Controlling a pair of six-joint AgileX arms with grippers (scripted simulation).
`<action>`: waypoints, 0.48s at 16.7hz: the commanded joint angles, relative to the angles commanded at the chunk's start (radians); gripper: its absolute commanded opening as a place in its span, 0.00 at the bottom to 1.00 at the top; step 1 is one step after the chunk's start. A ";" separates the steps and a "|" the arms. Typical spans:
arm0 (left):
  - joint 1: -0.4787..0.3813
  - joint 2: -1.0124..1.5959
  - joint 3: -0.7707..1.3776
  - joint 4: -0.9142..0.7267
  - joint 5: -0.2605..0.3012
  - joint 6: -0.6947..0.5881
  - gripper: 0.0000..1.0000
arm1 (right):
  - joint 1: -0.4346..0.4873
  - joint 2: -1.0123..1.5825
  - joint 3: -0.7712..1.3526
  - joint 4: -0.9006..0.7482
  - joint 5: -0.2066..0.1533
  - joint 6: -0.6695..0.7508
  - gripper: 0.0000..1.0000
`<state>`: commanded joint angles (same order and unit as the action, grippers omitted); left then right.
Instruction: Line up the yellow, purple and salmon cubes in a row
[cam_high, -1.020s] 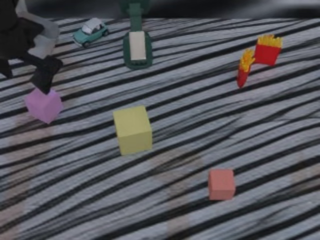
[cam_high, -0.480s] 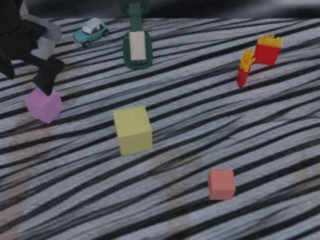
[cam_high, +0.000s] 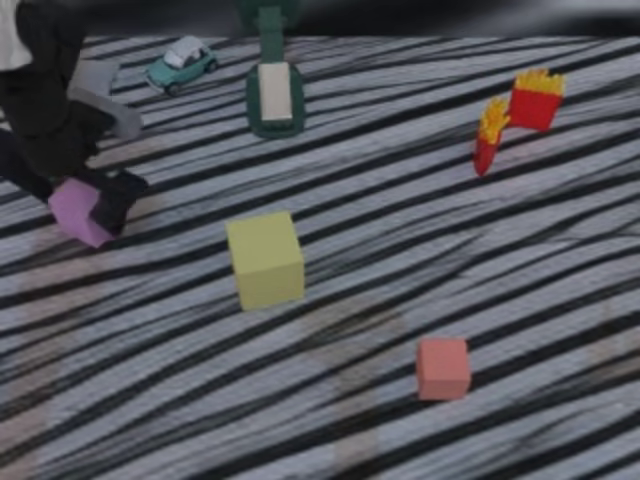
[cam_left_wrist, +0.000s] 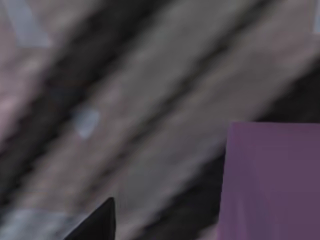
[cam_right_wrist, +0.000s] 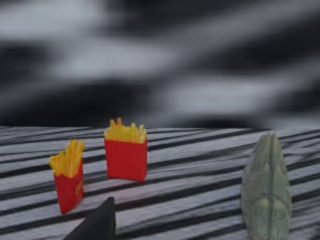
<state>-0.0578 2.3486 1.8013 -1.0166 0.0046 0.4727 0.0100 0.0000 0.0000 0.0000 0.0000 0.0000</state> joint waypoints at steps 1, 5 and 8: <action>0.000 0.007 -0.016 0.018 0.000 0.000 1.00 | 0.000 0.000 0.000 0.000 0.000 0.000 1.00; 0.000 0.011 -0.022 0.026 0.000 0.001 1.00 | 0.000 0.000 0.000 0.000 0.000 0.000 1.00; 0.000 0.011 -0.022 0.026 0.000 0.001 0.77 | 0.000 0.000 0.000 0.000 0.000 0.000 1.00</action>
<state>-0.0579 2.3592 1.7791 -0.9907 0.0047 0.4732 0.0100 0.0000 0.0000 0.0000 0.0000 0.0000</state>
